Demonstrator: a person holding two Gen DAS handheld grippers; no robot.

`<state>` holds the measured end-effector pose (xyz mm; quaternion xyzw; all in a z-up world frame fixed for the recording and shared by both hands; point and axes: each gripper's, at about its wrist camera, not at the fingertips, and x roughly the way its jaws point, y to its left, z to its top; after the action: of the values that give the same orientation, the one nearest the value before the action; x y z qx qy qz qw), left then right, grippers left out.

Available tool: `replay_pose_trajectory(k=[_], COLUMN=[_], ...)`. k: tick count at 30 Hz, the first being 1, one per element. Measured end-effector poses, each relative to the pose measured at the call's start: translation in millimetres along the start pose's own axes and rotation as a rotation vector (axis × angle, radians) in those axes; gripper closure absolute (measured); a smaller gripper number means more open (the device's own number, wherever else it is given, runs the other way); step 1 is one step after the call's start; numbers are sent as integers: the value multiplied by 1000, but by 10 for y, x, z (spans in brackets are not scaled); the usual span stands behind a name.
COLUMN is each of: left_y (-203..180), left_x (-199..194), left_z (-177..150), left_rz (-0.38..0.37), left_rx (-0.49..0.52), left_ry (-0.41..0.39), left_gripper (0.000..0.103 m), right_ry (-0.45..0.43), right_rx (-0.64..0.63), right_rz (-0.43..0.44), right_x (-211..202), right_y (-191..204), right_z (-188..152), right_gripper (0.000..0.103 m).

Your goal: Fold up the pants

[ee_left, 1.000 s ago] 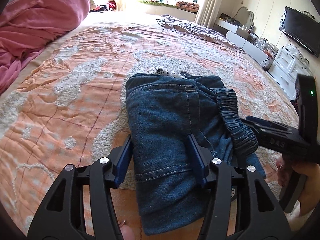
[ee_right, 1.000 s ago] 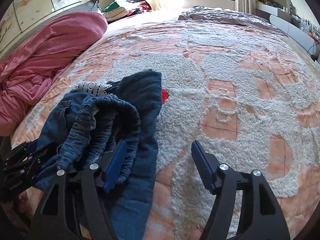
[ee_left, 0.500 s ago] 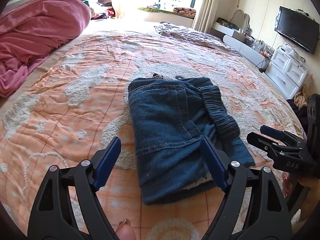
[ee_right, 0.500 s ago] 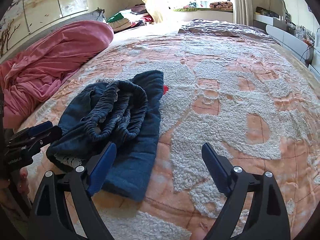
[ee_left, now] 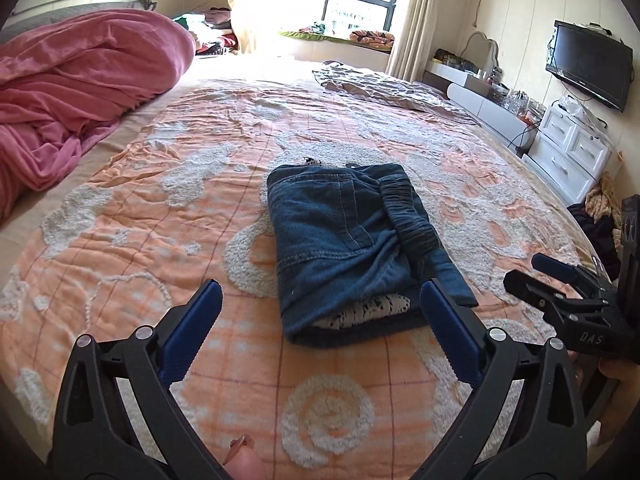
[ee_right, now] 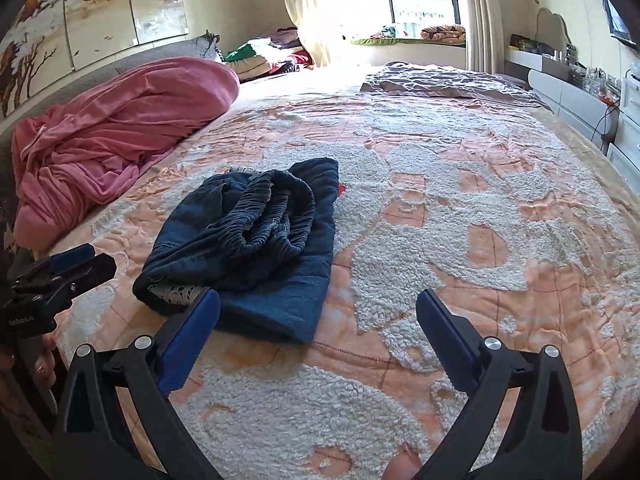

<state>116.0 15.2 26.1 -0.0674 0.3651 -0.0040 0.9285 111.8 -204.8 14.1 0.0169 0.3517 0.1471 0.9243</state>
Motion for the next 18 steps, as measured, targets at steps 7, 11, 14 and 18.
replay_pose_trajectory(k=[7,11,14,18], left_y=[41,41,26,-16], left_x=[-227,-326,-372,-403], left_z=[-200,-292,-365,-472], left_rz=[4,19,25,27], left_rx=[-31,-35,-38,-40], left_ry=[6,2,7,25], left_gripper=[10,10,10,10], right_ry=[-26,-32,-37,-39], right_rx=[7,3,-1,-13], right_rz=[12,17,23,27], right_x=[-241,-348,-434,-530], right_y=[1,24,53,99], right_z=[-101,-169,-221,-298], right_gripper=[5,5,5,5])
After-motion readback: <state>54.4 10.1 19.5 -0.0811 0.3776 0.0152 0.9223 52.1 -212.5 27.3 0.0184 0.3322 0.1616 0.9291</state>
